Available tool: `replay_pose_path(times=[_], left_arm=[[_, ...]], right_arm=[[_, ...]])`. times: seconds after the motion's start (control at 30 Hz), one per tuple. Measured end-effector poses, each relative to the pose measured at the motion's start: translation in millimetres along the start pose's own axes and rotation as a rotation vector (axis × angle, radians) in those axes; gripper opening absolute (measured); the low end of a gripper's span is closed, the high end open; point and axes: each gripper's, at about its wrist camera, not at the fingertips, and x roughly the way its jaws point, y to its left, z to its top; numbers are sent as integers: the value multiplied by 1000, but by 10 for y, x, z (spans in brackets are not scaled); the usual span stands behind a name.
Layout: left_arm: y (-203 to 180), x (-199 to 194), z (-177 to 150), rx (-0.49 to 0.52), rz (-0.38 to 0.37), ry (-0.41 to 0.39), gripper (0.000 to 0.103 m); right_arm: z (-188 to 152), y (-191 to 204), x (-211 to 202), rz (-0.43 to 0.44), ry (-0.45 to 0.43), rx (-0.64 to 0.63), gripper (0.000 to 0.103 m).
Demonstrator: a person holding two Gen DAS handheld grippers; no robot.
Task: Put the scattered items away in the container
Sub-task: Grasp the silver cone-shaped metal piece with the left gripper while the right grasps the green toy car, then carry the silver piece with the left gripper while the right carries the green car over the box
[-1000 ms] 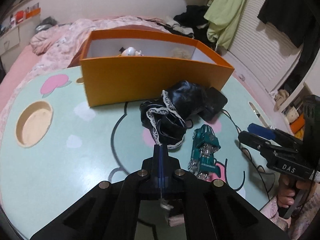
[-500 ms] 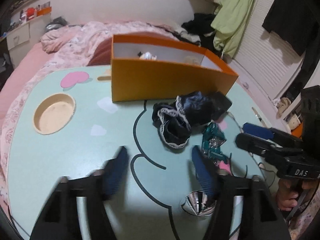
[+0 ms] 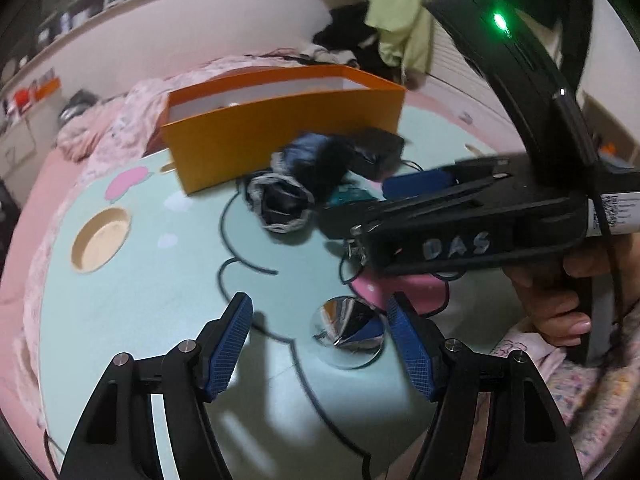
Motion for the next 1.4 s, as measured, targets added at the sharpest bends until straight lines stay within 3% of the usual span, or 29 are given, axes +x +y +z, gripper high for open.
replay_pose_path(times=[0.03,0.07,0.2,0.27,0.47,0.83,1.07,1.4], left_arm=[[-23,33,0,20,11,6,38],[-37,38,3,35,26,-2,36],[-5,26,-2,28,-2,-3,36],[-4,7,-20,29,-8,-6,36],[70,-78,-60,-22,-30,-28,35],[342,-446,195,-106,-37,-164,35],[580,-608,778,-145,-95,-308,35],[765,-331,1589,-175,-74,-377,35]], right_arm=[[-10,17,5,-15,1,-14,73],[-25,26,4,-21,2,-24,72],[-89,52,-47,67,9,-47,41],[-116,83,-61,97,23,-62,31],[-201,-9,-135,135,7,-48,31],[-262,-372,-553,82,-112,13,30],[138,-491,-758,51,-248,52,30],[785,-443,-651,29,-342,39,30]])
